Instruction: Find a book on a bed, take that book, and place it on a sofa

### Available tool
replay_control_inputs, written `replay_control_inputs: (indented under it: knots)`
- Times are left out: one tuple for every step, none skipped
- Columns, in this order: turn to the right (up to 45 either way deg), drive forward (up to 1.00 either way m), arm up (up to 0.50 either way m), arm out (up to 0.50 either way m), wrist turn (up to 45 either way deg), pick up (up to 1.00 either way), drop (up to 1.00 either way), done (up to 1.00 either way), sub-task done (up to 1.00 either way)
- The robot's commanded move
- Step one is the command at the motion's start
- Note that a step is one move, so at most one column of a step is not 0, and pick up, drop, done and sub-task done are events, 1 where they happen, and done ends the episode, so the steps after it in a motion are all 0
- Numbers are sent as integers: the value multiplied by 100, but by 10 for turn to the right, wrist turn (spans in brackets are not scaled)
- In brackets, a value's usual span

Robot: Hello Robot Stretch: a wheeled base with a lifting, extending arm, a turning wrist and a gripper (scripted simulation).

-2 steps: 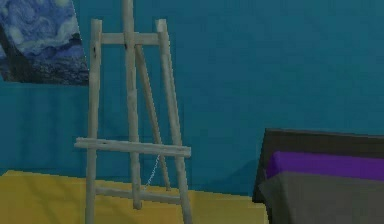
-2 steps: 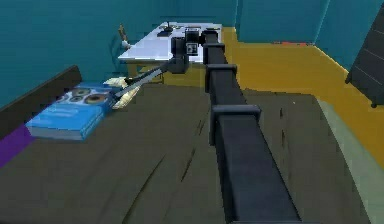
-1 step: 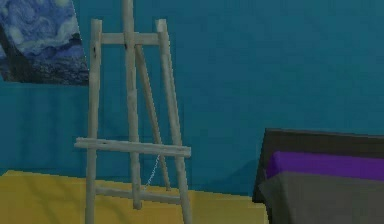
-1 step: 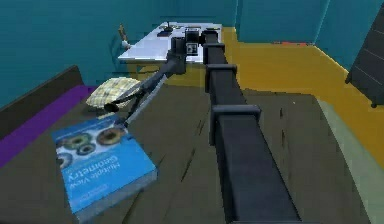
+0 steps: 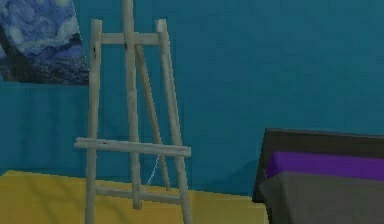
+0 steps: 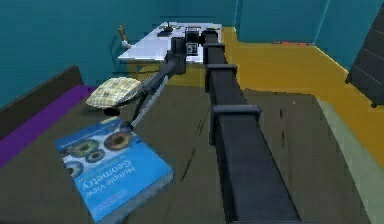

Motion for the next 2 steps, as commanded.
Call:
replay_control_inputs:
  knots:
    - [0, 0, 0, -44, 0, 0, 0, 0, 0]
    - [-450, 0, 0, 0, 0, 0, 0, 0, 0]
